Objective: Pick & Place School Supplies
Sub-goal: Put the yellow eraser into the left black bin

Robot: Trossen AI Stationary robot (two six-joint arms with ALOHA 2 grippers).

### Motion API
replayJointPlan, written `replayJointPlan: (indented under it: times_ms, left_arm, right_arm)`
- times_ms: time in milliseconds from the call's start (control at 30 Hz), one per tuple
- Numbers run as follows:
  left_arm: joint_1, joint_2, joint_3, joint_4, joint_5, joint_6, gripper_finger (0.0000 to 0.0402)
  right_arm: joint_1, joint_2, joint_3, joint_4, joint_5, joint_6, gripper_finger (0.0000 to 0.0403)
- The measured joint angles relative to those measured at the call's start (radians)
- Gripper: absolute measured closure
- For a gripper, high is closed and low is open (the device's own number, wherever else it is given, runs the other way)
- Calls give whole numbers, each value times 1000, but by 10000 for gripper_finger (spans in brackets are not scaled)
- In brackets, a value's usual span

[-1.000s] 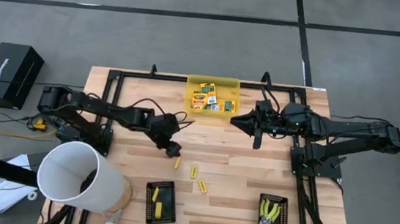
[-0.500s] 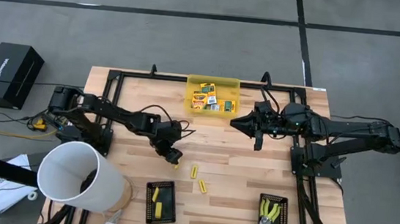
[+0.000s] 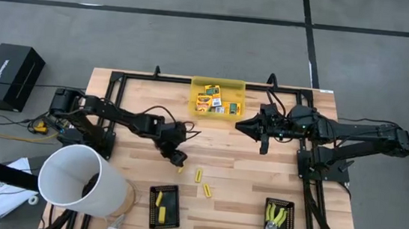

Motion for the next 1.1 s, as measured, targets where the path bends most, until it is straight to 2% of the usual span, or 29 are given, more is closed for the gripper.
replayJointPlan:
  times_ms: [100, 267, 367, 500, 733, 867, 1000, 1100]
  left_arm:
    - [4, -19, 15, 69, -4, 27, 197]
    - [4, -44, 16, 324, -3, 31, 197]
    - [16, -44, 17, 457, -41, 169, 197]
    - [23, -43, 17, 476, -171, 160, 197]
    - [26, -43, 17, 478, -86, 217, 197]
    - [39, -43, 17, 425, -58, 248, 197]
    - [48, -40, 56, 102, -90, 321, 207]
    - [47, -33, 90, -71, -125, 389, 226]
  right_arm:
    - [0, 0, 0, 0, -11, 0, 351]
    - [0, 0, 0, 0, -26, 11, 351]
    - [0, 0, 0, 15, -26, 12, 351]
    - [0, 0, 0, 57, -26, 14, 351]
    - [-23, 0, 0, 143, -26, 14, 351]
    - [-50, 0, 0, 170, -26, 38, 351]
    - [-73, 0, 0, 199, -26, 63, 351]
    - [-90, -1, 0, 198, -26, 61, 351]
